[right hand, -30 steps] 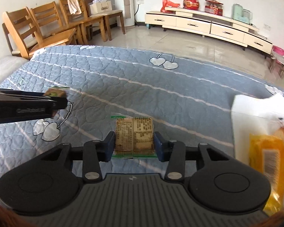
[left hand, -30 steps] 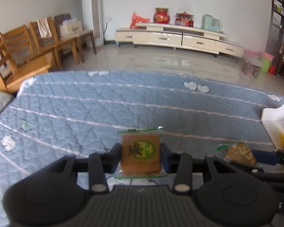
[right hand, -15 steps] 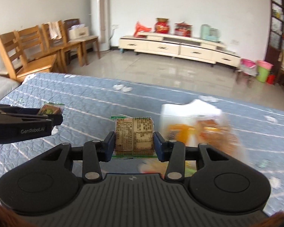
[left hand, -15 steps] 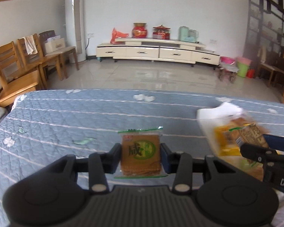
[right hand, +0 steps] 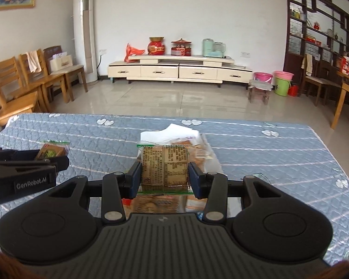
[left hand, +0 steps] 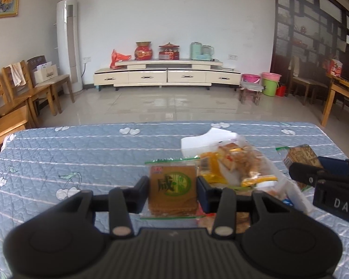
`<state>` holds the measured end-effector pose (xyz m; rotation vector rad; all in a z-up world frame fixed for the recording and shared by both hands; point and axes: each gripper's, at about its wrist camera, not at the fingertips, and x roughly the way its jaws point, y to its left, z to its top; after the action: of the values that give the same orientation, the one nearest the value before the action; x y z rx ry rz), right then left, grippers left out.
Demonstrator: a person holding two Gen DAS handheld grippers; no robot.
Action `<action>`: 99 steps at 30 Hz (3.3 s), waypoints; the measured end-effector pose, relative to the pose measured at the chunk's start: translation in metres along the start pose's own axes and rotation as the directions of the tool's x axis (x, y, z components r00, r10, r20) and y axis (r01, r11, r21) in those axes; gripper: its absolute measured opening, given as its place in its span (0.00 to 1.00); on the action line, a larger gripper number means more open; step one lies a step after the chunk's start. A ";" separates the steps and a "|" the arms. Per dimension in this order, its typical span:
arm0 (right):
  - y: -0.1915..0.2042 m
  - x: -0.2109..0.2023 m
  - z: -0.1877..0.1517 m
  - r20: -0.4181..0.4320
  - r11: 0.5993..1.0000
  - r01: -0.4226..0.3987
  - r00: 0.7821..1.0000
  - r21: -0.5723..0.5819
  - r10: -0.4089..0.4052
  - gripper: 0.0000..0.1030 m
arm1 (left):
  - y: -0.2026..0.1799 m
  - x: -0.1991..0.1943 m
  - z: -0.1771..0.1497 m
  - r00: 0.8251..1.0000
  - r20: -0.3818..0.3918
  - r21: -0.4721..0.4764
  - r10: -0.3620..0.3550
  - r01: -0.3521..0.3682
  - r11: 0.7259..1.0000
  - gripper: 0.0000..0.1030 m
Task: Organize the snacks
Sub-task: 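Carry the green cracker with the left tool while the right tool carries the brown cracker to the tray, then open the right tool over the tray while the left tool releases the green cracker into it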
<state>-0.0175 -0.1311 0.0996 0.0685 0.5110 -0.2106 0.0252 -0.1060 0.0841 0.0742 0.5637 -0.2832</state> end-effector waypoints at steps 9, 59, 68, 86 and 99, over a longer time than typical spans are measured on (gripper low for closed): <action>-0.003 -0.007 -0.001 0.029 0.999 0.016 0.999 0.031 -0.017 0.44 | -0.024 -0.008 0.002 1.000 0.019 0.037 -0.018 0.017 0.999 0.41; 0.019 0.061 -0.018 -0.061 0.998 -0.059 0.996 -0.011 0.058 0.54 | -0.054 0.077 -0.005 0.991 -0.100 0.031 -0.087 0.091 0.995 0.41; 0.007 0.042 -0.025 0.002 1.000 0.003 1.000 -0.019 -0.003 0.75 | -0.068 0.103 0.013 0.982 -0.109 0.013 -0.157 0.160 0.987 0.42; 0.005 0.011 -0.061 -0.074 1.000 0.007 0.997 0.006 -0.007 1.00 | -0.057 0.001 -0.026 0.998 -0.058 -0.005 0.032 -0.033 0.999 0.99; 0.016 -0.012 -0.077 -0.131 1.000 -0.010 0.991 -0.005 0.009 1.00 | -0.056 -0.027 -0.070 0.986 -0.120 0.003 0.113 -0.114 0.994 0.99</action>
<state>-0.0606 -0.1045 0.0388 0.0792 0.6421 -0.1964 -0.0488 -0.1432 0.0395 0.1201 0.6772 -0.1674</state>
